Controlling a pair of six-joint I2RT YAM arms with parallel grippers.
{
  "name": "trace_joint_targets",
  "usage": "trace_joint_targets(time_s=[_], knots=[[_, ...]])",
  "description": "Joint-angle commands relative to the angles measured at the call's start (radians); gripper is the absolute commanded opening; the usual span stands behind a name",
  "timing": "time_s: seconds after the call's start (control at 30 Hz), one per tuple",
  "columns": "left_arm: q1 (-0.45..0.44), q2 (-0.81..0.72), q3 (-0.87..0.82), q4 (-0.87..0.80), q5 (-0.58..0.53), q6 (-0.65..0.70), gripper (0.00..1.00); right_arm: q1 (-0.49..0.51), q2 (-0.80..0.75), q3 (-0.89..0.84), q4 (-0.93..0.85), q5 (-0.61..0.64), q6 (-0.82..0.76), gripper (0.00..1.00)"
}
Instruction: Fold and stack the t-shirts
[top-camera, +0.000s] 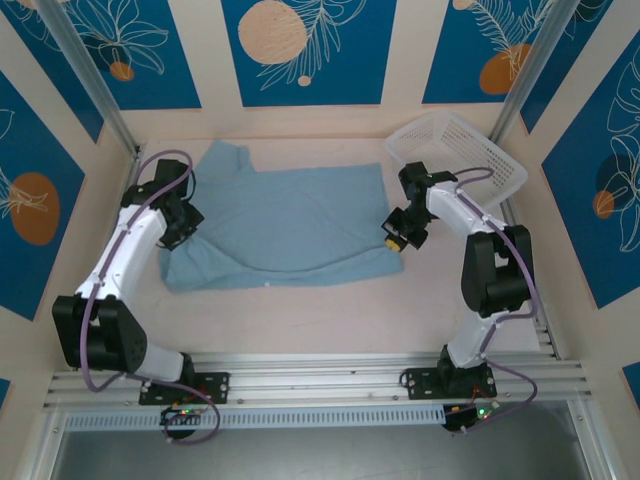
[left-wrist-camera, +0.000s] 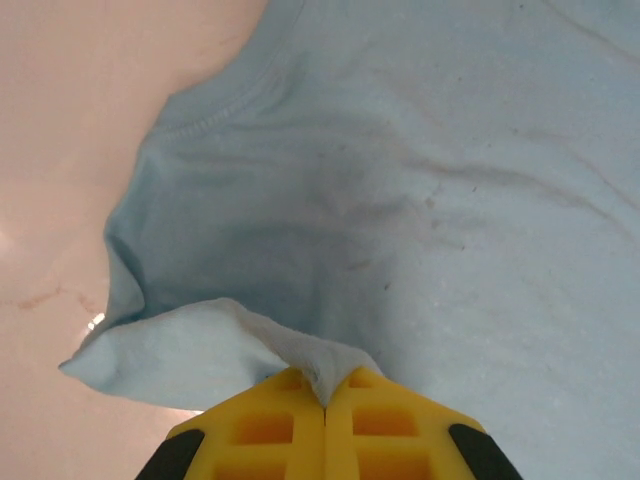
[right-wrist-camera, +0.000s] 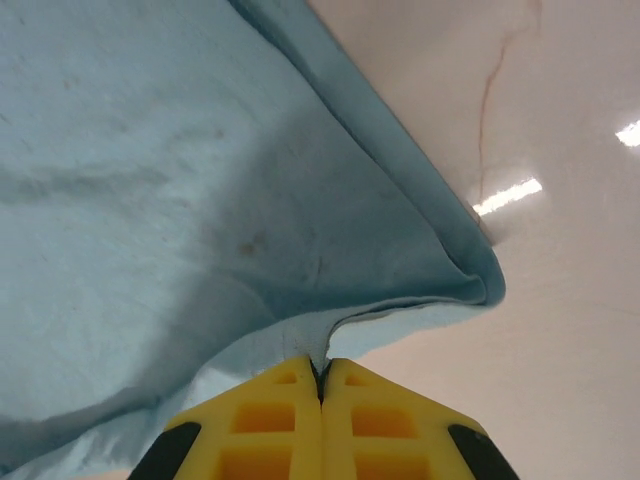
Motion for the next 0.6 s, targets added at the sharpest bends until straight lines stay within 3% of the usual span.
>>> trace_joint_targets(time_s=[0.0,0.57], knots=[[0.019,0.049,0.062,0.008,-0.048,0.090,0.00,-0.011,0.035,0.046,-0.038,0.028,0.017,0.00],[0.054,0.205,0.194,0.039,-0.119,0.199,0.00,-0.041,0.177,0.210,-0.051,0.073,0.020,0.00]])
